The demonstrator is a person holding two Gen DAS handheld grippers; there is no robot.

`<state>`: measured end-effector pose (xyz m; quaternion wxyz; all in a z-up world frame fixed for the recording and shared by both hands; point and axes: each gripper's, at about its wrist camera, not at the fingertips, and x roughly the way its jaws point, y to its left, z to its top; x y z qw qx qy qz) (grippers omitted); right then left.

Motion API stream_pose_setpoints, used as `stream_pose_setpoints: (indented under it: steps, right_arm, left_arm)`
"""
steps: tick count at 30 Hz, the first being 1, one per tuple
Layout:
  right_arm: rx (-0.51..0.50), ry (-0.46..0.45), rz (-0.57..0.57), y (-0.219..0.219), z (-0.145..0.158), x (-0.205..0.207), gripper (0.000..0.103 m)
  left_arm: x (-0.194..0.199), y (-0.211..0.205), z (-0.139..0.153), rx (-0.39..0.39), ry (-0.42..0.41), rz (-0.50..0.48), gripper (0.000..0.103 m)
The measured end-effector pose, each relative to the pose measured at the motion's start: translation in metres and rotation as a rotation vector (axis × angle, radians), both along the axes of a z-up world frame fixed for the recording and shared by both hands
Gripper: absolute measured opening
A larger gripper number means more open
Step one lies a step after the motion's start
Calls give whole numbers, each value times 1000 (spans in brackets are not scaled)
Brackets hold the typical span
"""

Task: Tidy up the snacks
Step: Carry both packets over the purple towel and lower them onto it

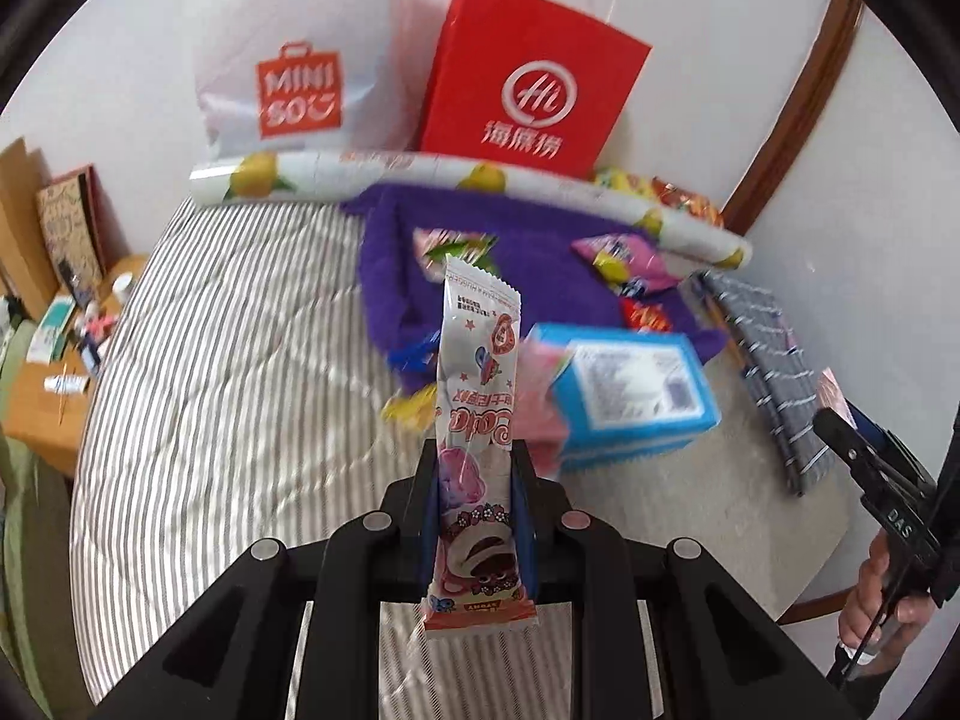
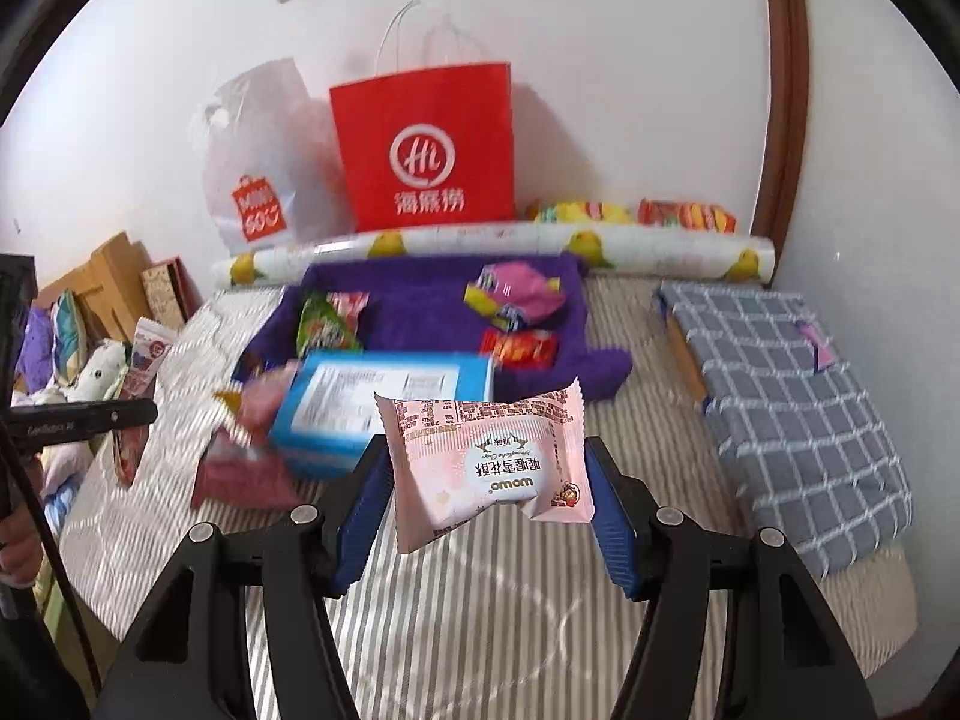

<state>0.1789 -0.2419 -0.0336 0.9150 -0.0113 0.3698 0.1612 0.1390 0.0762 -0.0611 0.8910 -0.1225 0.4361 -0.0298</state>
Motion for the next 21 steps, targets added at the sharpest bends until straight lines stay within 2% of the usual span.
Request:
stream_pose_setpoints:
  steps: [11,21]
  right_arm:
    - [21,-28,12,-1,32,83,62]
    - [58,4,61,20,21,146,62]
  left_arm:
    - [61,-6,44,36,-72,6,20]
    - [125,6,49,15,-72,41,20]
